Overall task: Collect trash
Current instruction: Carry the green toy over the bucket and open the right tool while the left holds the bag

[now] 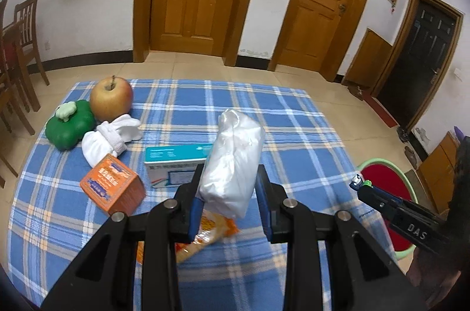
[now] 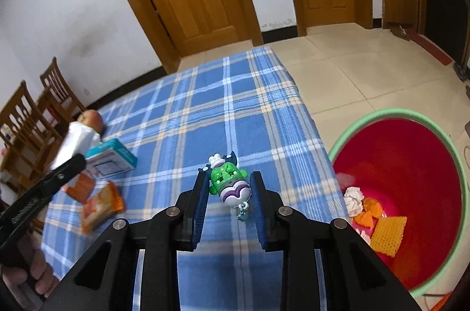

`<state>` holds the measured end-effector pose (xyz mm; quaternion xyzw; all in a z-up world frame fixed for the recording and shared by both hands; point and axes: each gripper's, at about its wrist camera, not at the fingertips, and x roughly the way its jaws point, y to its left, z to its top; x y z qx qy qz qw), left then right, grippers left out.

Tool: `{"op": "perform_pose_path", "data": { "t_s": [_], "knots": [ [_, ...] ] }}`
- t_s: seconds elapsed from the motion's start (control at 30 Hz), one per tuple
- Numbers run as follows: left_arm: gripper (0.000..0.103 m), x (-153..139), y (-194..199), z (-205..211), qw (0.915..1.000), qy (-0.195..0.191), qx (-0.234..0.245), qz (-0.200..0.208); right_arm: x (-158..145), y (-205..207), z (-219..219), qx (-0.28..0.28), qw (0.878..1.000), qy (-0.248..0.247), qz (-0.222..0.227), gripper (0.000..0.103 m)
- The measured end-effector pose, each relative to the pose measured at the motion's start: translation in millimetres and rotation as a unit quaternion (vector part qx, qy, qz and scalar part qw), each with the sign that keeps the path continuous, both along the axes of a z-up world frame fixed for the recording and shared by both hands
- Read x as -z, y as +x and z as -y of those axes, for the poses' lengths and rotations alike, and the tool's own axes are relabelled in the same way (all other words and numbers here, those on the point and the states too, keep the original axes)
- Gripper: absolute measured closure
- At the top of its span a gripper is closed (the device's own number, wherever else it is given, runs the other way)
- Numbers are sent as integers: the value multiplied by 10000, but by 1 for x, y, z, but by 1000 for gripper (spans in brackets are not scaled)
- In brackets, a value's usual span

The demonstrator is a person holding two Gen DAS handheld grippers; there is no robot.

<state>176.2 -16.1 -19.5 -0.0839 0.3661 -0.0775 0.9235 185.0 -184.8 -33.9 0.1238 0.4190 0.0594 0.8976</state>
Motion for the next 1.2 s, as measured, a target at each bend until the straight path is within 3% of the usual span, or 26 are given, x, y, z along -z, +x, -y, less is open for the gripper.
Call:
{"op": "perform_pose_path", "data": {
  "t_s": [0.23,0.6,1.2],
  "knots": [
    [71,-6,-10,22,9996,-79,289,-16,-20,-36,24,191,9992,318,163,74],
    [71,-11,-23,66,9957,-259,890,-84,-36,-72,79,863,9952,224,392,74],
    [71,-6,-34,131,9853,-284,1658,-287,9,-89,151,1763,9840,272,10,74]
  ]
}}
